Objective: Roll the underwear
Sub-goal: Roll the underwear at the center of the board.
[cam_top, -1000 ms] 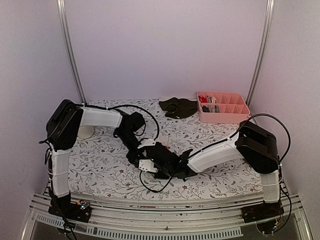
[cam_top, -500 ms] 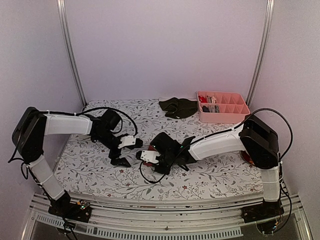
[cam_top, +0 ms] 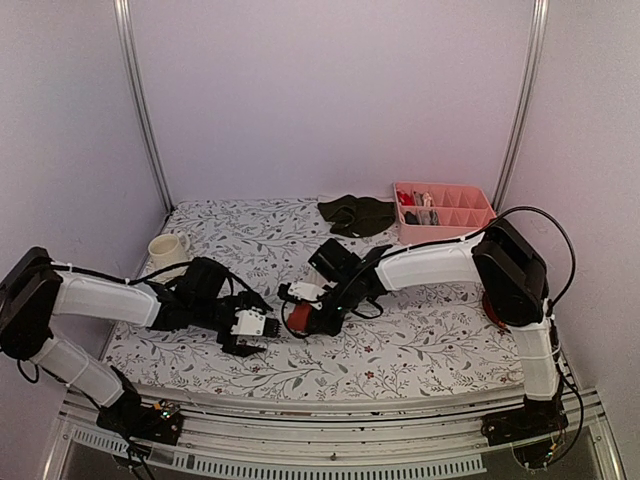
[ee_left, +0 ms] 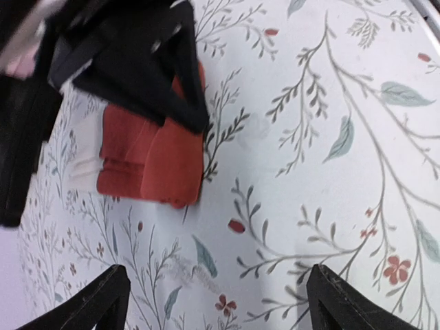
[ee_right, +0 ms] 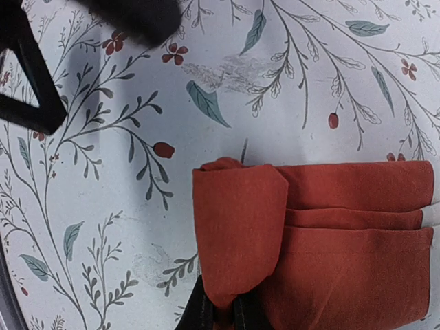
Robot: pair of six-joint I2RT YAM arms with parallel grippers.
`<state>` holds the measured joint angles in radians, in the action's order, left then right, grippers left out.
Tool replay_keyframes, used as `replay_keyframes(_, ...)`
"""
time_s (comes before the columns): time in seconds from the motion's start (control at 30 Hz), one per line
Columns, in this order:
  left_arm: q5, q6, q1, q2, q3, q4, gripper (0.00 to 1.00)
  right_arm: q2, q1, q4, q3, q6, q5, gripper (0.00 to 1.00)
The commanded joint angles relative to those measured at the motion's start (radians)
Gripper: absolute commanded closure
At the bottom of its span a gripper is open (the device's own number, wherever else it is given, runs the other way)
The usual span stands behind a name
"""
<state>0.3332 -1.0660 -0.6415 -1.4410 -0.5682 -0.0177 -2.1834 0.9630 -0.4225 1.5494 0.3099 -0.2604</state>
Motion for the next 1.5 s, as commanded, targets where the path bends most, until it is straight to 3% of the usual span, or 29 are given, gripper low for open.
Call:
replay_keyframes(0.0,-0.076,-0.033,-0.121,0.004,0.046,-0.203,0.10,-0.068,-0.025,-0.097,0.035,-0.060,-0.178,0.97)
replay_keyframes(0.13,-0.147,-0.013,-0.201,-0.064,0.027,-0.245,0.15,-0.077,-0.037,-0.114,0.046,-0.066,-0.265,0.97)
replay_keyframes(0.37,-0.315,-0.007,-0.291,-0.178,0.005,-0.364,0.27,-0.090,-0.039,-0.127,0.053,-0.065,-0.265,0.97)
replay_keyframes(0.67,-0.482,-0.049,-0.337,-0.316,0.017,-0.520,0.48,-0.099,-0.040,-0.142,0.063,-0.061,-0.255,0.97)
replay_keyframes(0.77,-0.504,-0.063,-0.342,-0.336,0.032,-0.547,0.50,-0.098,-0.041,-0.142,0.062,-0.060,-0.254,0.97)
replay_keyframes(0.87,-0.511,-0.063,-0.346,-0.347,0.034,-0.548,0.60,-0.098,-0.042,-0.145,0.062,-0.058,-0.247,0.97)
replay_keyframes(1.1,-0.517,-0.043,-0.353,-0.362,0.019,-0.497,0.97,-0.100,-0.047,-0.144,0.060,-0.055,-0.239,0.97)
replay_keyframes(1.17,-0.511,-0.028,-0.355,-0.358,0.014,-0.468,1.00,-0.093,-0.049,-0.144,0.060,-0.055,-0.229,0.96)
replay_keyframes(1.23,-0.494,0.002,-0.355,-0.352,0.001,-0.410,1.00,-0.072,-0.050,-0.140,0.053,-0.055,-0.210,0.86)
replay_keyframes(1.33,-0.456,0.046,-0.354,-0.347,-0.032,-0.297,1.00,0.009,-0.050,-0.097,0.002,-0.060,-0.159,0.56)
replay_keyframes(1.47,-0.382,0.108,-0.340,-0.346,-0.088,-0.133,1.00,0.178,-0.050,-0.022,-0.122,-0.066,-0.042,0.27)
